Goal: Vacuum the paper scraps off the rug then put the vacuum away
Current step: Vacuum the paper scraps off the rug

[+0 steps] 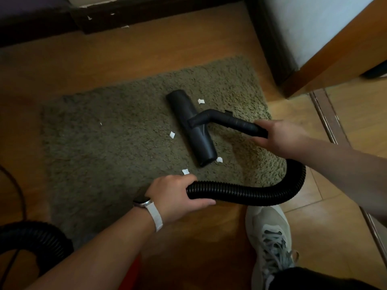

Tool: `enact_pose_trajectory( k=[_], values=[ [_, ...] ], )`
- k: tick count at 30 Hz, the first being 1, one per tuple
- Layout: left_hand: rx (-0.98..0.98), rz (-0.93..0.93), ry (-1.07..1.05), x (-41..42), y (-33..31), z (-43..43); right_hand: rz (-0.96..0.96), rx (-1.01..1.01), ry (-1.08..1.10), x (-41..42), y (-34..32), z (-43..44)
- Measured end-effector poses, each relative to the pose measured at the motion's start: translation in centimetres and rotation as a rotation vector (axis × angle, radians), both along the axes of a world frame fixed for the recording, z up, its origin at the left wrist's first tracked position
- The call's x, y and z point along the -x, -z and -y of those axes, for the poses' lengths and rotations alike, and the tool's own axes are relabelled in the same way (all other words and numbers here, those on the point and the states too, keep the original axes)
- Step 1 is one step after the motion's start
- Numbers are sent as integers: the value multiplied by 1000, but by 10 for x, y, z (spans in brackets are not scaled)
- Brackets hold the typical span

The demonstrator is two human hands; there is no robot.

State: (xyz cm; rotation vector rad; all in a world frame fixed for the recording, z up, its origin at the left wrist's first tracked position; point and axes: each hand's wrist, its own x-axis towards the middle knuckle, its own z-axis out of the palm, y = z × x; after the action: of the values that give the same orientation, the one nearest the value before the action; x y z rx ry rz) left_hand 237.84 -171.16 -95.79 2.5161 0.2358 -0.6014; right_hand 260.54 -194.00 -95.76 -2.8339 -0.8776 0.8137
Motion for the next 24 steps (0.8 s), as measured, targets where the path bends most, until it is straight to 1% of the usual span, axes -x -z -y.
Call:
enact_pose_trajectory(
  k=[5,7,17,24],
  values=[
    [-6,20,-17,-1,1,2,-11,-29,236,-2,9,27],
    [-11,29,-18,-1,1,2,-13,-33,289,-2,11,33],
    [-12,47,-22,-2,-4,4,0,-43,276,-3,3,35],
    [-9,20,42,1,-3,11,-3,5,251,11,9,55]
  ],
)
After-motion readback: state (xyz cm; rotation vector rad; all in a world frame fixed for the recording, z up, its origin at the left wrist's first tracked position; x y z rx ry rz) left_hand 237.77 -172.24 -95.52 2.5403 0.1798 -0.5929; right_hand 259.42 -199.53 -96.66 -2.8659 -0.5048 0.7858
